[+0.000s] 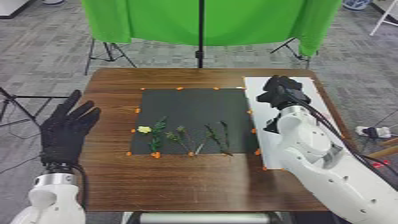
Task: Arrange flowers
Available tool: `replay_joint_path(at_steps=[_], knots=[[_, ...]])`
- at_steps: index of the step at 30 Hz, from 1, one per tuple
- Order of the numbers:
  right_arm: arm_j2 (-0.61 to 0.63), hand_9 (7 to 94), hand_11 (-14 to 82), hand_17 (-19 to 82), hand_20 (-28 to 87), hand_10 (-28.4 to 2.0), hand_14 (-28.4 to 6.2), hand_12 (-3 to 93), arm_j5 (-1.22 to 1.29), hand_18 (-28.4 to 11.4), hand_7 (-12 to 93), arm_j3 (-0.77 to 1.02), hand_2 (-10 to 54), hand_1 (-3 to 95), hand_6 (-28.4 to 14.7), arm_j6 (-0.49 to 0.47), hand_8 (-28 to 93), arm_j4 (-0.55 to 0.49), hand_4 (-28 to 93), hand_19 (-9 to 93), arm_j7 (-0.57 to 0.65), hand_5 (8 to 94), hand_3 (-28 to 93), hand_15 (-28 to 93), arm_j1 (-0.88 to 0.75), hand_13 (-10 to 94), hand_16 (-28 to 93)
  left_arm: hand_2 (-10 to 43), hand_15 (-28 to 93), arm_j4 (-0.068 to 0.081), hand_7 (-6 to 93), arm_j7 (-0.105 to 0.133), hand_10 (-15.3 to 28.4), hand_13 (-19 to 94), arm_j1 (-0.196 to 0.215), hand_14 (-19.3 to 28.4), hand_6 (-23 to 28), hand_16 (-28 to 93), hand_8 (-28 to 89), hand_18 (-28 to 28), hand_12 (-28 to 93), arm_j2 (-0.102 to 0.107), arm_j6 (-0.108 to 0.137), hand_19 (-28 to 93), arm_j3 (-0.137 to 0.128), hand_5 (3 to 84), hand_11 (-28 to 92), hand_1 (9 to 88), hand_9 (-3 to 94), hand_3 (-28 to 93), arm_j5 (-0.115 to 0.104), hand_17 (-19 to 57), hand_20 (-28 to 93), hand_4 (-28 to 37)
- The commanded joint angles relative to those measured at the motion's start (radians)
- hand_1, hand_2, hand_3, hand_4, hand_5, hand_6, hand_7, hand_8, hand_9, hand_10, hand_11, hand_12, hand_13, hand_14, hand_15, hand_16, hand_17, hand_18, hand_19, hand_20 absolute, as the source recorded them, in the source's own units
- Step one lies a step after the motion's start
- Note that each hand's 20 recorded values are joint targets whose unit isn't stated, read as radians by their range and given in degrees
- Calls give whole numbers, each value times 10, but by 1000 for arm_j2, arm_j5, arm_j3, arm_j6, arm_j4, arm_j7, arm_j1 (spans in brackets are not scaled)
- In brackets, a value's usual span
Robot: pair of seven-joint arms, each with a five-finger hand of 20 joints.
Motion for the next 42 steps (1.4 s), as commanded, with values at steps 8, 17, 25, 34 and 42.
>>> replay_joint_path(at_steps=[8,17,25,34,42], knots=[[87,544,216,191,510,-188,-167,137,-79,-229,164,-31,-95,363,4,-45,-135,110,-283,880,119,560,789,737,-11,464,71,99,533,34,98,-44,194,258,-78,268,71,-86,-92,257,108,-12,-6,557,51,393,256,234,363,777,5,-92,112,-274],[96,499,209,163,522,-203,-186,135,-46,-232,166,-19,-95,358,0,-124,-139,145,-283,882,174,547,800,755,-10,420,50,98,532,28,99,-38,196,258,-67,267,73,-86,-91,257,110,2,2,558,54,389,256,235,362,778,-6,-91,117,-272],[77,602,207,235,553,-193,-167,134,10,-251,159,-33,-95,387,5,-142,-134,183,-283,922,219,570,791,748,-18,528,57,97,533,32,101,-49,197,258,-80,267,74,-86,-91,258,110,-4,-5,560,56,388,258,235,362,780,2,-90,121,-272],[82,917,112,382,588,-73,-43,301,-90,-242,169,-128,-95,612,27,52,11,220,-283,932,218,832,620,626,-2,810,208,98,534,30,104,-56,198,258,-83,268,76,-86,-92,259,110,-11,-11,560,52,387,259,237,362,779,9,-90,122,-270],[33,937,216,427,599,-62,-36,267,-208,-239,165,-112,-95,622,28,171,40,71,-283,932,122,907,629,607,18,877,205,98,534,24,106,-69,199,259,-85,267,77,-86,-93,258,109,-16,-15,560,38,388,260,237,362,778,21,-90,122,-269]])
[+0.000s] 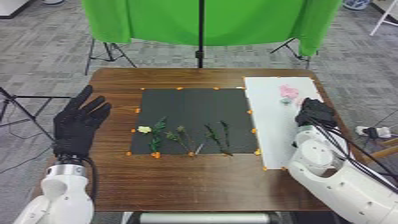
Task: Arrange flowers
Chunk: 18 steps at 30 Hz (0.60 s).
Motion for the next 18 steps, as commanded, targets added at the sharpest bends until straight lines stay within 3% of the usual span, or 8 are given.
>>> replay_joint_path(at_steps=[1,6,7,10,12,14,18], knots=[[-76,937,218,427,600,-63,-37,266,-112,-239,164,24,-95,618,28,56,41,-160,-283,932,-117,908,636,607,22,880,208,98,534,-9,105,-22,198,259,1,266,77,-86,-93,258,110,-13,-10,560,-14,388,260,237,362,778,17,-90,122,-268],[-253,937,220,427,606,-63,-40,265,-94,-240,161,-59,-95,608,28,55,41,-192,-283,932,-276,912,656,609,127,880,214,98,535,-15,106,-35,198,259,-14,268,77,-87,-93,258,110,-8,-18,560,-19,388,261,238,362,778,29,-90,123,-268],[-298,937,220,427,607,-63,-41,265,-85,-240,161,-77,-95,607,27,42,42,-181,-283,932,-316,912,658,610,145,879,215,98,534,-15,106,-17,199,259,-17,268,77,-87,-93,258,110,2,-13,560,-8,388,261,238,361,778,21,-90,123,-268],[-445,937,226,413,617,-69,-45,267,-75,-234,160,-140,-95,602,27,16,45,-99,-283,932,-433,911,665,625,196,869,221,98,535,-28,107,-13,199,259,-19,268,77,-86,-93,258,109,14,-14,561,-6,387,261,238,361,778,32,-90,123,-269],[-531,937,234,397,628,-68,-48,277,-71,-226,161,-183,-95,590,32,-4,47,-30,-283,932,-475,905,680,649,227,853,226,98,535,-34,107,-28,199,259,-36,267,77,-86,-93,258,110,16,-18,561,-9,387,261,239,361,777,39,-89,123,-269],[-595,937,243,388,631,-67,-50,288,-46,-222,163,-236,-95,585,34,16,45,39,-283,932,-480,902,681,674,275,835,228,99,535,-30,107,-49,199,259,-74,267,77,-86,-93,259,109,24,-29,564,0,387,261,239,361,776,56,-89,125,-269],[-658,937,253,376,638,-66,-55,297,25,-218,166,-367,-95,575,40,39,41,153,-283,932,-431,896,682,705,410,813,221,99,535,-5,106,-86,200,259,-173,267,77,-87,-93,260,109,35,-50,565,35,388,260,238,361,777,81,-89,126,-268]])
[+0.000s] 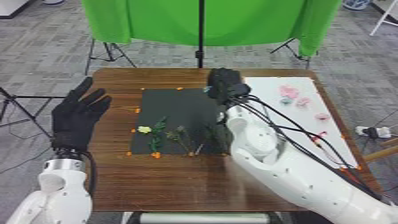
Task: Arrange flowers
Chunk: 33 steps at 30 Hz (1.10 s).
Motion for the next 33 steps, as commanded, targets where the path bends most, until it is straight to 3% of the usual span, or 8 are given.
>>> replay_joint_path(at_steps=[1,4,8,10,16,18,24,33], knots=[[-289,937,255,373,640,-66,-56,297,115,-219,166,-248,-95,574,40,29,39,173,-283,932,72,895,680,710,225,809,219,99,535,25,106,-66,200,259,-170,267,77,-87,-93,260,109,26,-49,566,56,388,260,238,361,776,50,-89,127,-268],[-295,937,265,366,642,-65,-59,302,166,-219,168,-326,-95,573,40,33,37,204,-283,932,136,891,671,721,301,800,214,99,535,51,106,-88,200,259,-241,267,78,-87,-93,261,109,25,-78,567,91,388,260,239,361,776,65,-88,128,-267],[-306,937,267,360,639,-66,-61,305,188,-219,166,-384,-95,563,38,-11,28,235,-283,932,162,885,671,734,346,788,207,99,535,58,105,-79,200,259,-271,267,78,-87,-93,261,109,34,-77,567,108,388,259,238,361,777,61,-88,128,-266],[-306,936,257,355,637,-66,-64,317,169,-218,164,-376,-95,560,37,-68,23,239,-283,932,157,877,667,743,333,778,200,98,535,66,105,-86,200,259,-287,267,78,-87,-93,261,110,25,-81,567,115,388,260,239,362,778,65,-88,128,-266],[-312,904,253,328,628,-71,-70,324,137,-216,147,-322,-95,543,34,-207,4,238,-283,932,145,820,648,765,274,735,186,99,536,65,105,-74,199,259,-283,267,79,-87,-92,261,109,23,-75,568,118,389,261,241,362,777,57,-87,128,-264],[-323,880,271,317,628,-75,-74,314,105,-217,146,-279,-95,528,32,-264,-6,242,-283,932,124,789,643,775,245,721,183,98,535,70,105,-83,200,259,-290,268,79,-87,-92,260,109,15,-76,568,115,390,261,241,362,779,60,-87,128,-262],[-328,819,349,298,629,-85,-82,257,116,-218,153,-273,-95,472,31,-275,-115,249,-283,932,125,691,662,796,248,690,172,98,535,78,106,-87,200,260,-305,268,80,-87,-92,261,109,10,-88,568,122,390,261,242,362,778,62,-87,127,-260],[-327,790,411,297,632,-99,-85,192,126,-217,149,-280,-95,444,29,-257,-125,250,-283,932,136,654,679,803,252,681,166,98,536,83,108,-91,201,260,-307,268,80,-87,-92,261,109,3,-92,569,126,389,261,246,362,777,62,-87,126,-256]])
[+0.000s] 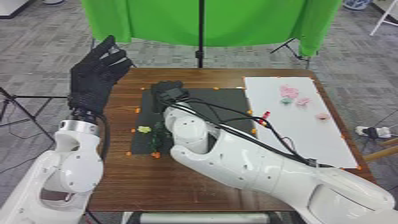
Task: Arrange flowers
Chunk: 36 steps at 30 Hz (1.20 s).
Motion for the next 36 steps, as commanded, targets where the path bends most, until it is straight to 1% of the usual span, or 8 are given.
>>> replay_joint_path(at_steps=[1,10,15,20,23,28,31,36], knots=[[-10,789,412,297,632,-100,-86,190,0,-217,148,-2,-95,443,29,16,-125,-1,-283,932,5,652,676,804,9,680,166,98,536,10,108,-14,201,260,1,268,80,-87,-92,261,110,-15,-15,569,5,389,261,245,362,777,5,-87,126,-255],[-3,787,413,298,633,-101,-88,184,-33,-219,146,36,-95,428,29,29,-125,-8,-283,932,-8,648,684,805,-11,679,163,98,536,-8,107,-19,201,260,47,267,81,-87,-93,261,110,-13,2,569,-26,389,261,248,363,777,5,-87,126,-252],[27,773,406,289,632,-108,-96,182,14,-223,147,25,-95,418,27,61,-125,-40,-283,932,5,645,691,800,5,663,161,99,538,-44,107,13,200,261,132,267,81,-87,-93,261,110,6,33,569,-62,390,262,247,363,776,-9,-87,125,-252],[45,707,362,222,580,-129,-121,163,51,-227,151,61,-95,360,22,48,-126,-63,-283,910,-80,605,747,780,-8,589,136,98,537,-64,108,43,200,261,175,267,81,-88,-92,261,109,19,49,570,-77,389,262,247,362,776,-22,-87,125,-252],[26,630,309,152,574,-153,-139,149,19,-224,153,150,-94,297,17,-40,-127,-68,-283,860,-206,550,788,766,-65,511,109,98,537,-64,108,41,199,261,169,267,81,-88,-93,261,109,20,48,570,-74,389,262,247,362,776,-21,-88,125,-252],[-9,483,296,67,613,-193,-187,156,-90,-230,141,205,17,185,22,-189,-120,-81,-281,812,-294,432,834,809,-104,371,82,98,537,-57,107,36,199,261,133,267,82,-88,-92,261,110,22,32,569,-56,389,264,247,362,775,-12,-87,124,-252],[-23,381,512,41,655,-235,-220,181,-100,-229,120,197,72,119,36,-251,-107,-79,-272,797,-284,360,827,924,-87,331,115,98,537,-44,108,24,201,261,93,267,81,-88,-93,261,110,18,23,569,-42,389,264,247,362,776,-4,-87,124,-252],[-41,322,637,26,680,-269,-251,210,-107,-231,103,166,111,67,48,-312,-97,-59,-259,798,-248,302,816,932,-51,300,288,97,536,-32,109,19,201,261,51,267,82,-87,-92,261,110,18,10,570,-23,390,264,249,363,777,3,-87,123,-251]])
